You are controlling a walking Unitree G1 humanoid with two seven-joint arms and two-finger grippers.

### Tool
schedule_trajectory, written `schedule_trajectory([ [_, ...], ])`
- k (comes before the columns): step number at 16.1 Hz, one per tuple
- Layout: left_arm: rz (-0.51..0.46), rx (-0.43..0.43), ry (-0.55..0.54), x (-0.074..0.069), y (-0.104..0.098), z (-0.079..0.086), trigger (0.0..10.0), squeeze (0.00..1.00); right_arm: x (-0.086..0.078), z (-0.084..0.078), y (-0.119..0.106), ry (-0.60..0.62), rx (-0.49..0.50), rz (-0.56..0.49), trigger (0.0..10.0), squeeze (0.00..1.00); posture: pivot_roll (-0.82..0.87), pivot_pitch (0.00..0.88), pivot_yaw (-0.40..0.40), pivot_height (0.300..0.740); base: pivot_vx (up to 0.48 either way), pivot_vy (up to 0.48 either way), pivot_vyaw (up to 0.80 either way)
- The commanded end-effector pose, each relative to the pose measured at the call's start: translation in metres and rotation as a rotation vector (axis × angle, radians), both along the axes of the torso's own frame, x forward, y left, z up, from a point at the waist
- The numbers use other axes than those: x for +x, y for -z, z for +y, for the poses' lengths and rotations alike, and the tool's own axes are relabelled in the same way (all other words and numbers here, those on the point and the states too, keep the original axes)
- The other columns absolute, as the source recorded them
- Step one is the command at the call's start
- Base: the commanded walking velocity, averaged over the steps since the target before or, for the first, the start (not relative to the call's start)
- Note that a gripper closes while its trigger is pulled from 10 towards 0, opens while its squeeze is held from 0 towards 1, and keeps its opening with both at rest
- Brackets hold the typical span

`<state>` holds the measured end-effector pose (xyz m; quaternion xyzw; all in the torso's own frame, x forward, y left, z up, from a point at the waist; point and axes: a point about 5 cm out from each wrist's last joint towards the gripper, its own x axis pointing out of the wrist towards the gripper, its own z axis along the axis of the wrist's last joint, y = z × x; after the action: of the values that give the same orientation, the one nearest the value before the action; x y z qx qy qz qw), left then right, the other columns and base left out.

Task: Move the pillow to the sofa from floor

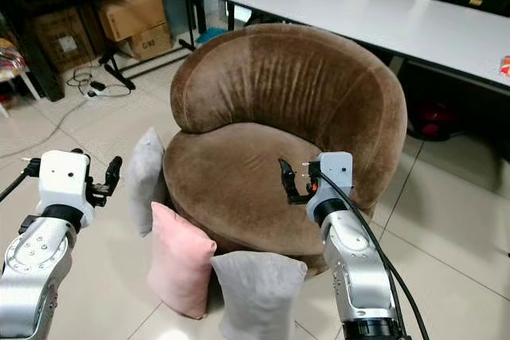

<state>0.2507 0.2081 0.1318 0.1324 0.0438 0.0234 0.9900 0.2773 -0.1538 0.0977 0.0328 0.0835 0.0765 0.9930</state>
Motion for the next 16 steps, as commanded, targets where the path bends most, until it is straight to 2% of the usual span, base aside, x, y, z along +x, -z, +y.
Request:
schedule_trajectory([
  [1, -0.018, -0.007, 0.0, 0.002, -0.004, 0.0, 10.0, 0.0, 0.0, -0.001, 0.0, 0.009, 0.005, -0.007, 10.0, 0.0, -0.06, 0.0, 0.019, 0.74, 0.0, 0.0, 0.0],
  [3, -0.027, 0.026, -0.018, 0.002, -0.005, 0.001, 10.0, 0.0, 0.0, -0.003, -0.001, 0.024, 0.015, -0.016, 10.0, 0.0, -0.06, 0.0, 0.014, 0.74, 0.0, 0.0, 0.0],
  [6, -0.042, 0.091, -0.03, 0.003, -0.004, 0.001, 10.0, 0.0, 0.001, -0.011, -0.003, 0.117, 0.058, -0.023, 10.0, 0.0, -0.06, 0.0, 0.014, 0.731, 0.0, 0.0, 0.0],
  [16, -0.058, 0.098, 0.008, 0.002, -0.004, -0.005, 10.0, 0.0, -0.001, -0.011, -0.001, 0.135, 0.033, -0.028, 10.0, 0.0, -0.06, 0.0, 0.012, 0.638, 0.0, 0.0, 0.0],
])
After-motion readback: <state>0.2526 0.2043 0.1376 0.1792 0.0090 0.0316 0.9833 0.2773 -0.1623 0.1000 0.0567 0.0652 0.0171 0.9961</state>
